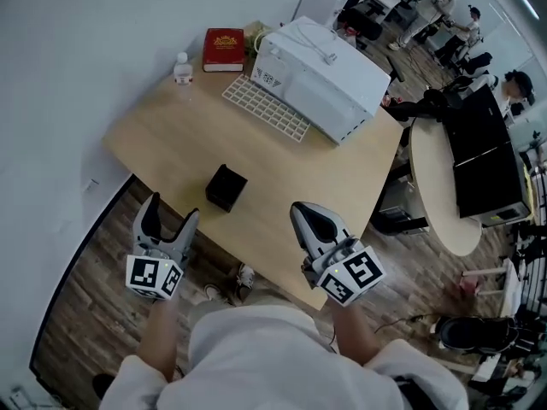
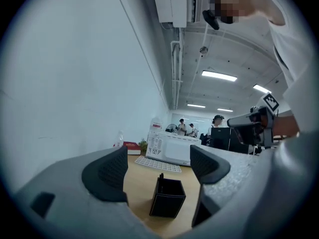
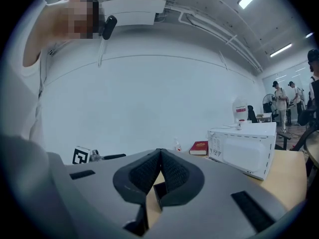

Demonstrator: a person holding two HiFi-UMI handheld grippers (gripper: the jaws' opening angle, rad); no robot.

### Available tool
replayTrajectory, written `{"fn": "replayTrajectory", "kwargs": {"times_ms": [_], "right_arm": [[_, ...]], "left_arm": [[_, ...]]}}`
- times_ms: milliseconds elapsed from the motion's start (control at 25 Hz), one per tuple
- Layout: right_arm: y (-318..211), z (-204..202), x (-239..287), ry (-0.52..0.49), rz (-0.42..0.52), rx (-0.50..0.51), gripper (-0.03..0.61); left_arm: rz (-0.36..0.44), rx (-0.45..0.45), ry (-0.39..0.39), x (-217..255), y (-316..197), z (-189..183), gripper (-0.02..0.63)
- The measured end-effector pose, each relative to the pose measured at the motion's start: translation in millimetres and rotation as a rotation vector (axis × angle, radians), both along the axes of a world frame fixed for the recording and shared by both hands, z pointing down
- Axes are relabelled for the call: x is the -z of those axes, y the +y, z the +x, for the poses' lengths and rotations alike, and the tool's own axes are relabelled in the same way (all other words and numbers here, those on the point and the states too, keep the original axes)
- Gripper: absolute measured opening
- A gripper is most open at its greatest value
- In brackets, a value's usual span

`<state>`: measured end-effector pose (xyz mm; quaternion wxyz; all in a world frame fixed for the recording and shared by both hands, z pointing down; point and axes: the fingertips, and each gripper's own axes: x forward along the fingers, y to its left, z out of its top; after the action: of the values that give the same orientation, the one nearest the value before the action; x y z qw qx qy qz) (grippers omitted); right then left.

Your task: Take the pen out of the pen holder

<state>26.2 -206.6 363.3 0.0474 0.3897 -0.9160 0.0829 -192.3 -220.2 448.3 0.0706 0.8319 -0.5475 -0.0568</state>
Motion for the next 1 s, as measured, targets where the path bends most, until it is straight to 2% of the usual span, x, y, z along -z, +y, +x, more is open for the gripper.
{"fn": "replayTrajectory", "kwargs": {"times_ms": [200,280,400,520,760,1000], "right_arm": [[-11.0,0.8,-29.5,0.041,-0.083,0.016,0.002],[-13.8,-2.4,-43.6,0.048,-0.108,0.028,0.002],[-17.3,-6.5,-63.5,0.046,-0.138,0.046,0.002],[-16.9,-12.0,-82.5,0.035,-0.168,0.065,0.002],[-17.7,-10.1,-108.6,0.003,-0.216,0.072,0.002],[-14.3,-7.5,-105.9,-0.112,-0.251,0.082,0.002]], "left_arm": [[-0.054,-0.101,-0.058,-34.3,-39.1,21.0,0.352],[-0.092,-0.175,-0.068,-48.5,-55.3,31.7,0.296],[-0.185,-0.274,-0.103,-74.4,-77.2,53.4,0.291],[-0.258,-0.336,-0.160,-97.9,-93.1,73.6,0.291],[-0.292,-0.393,-0.256,-119.1,-118.8,95.1,0.285],[-0.334,-0.404,-0.286,-146.0,-139.9,109.1,0.281]]}}
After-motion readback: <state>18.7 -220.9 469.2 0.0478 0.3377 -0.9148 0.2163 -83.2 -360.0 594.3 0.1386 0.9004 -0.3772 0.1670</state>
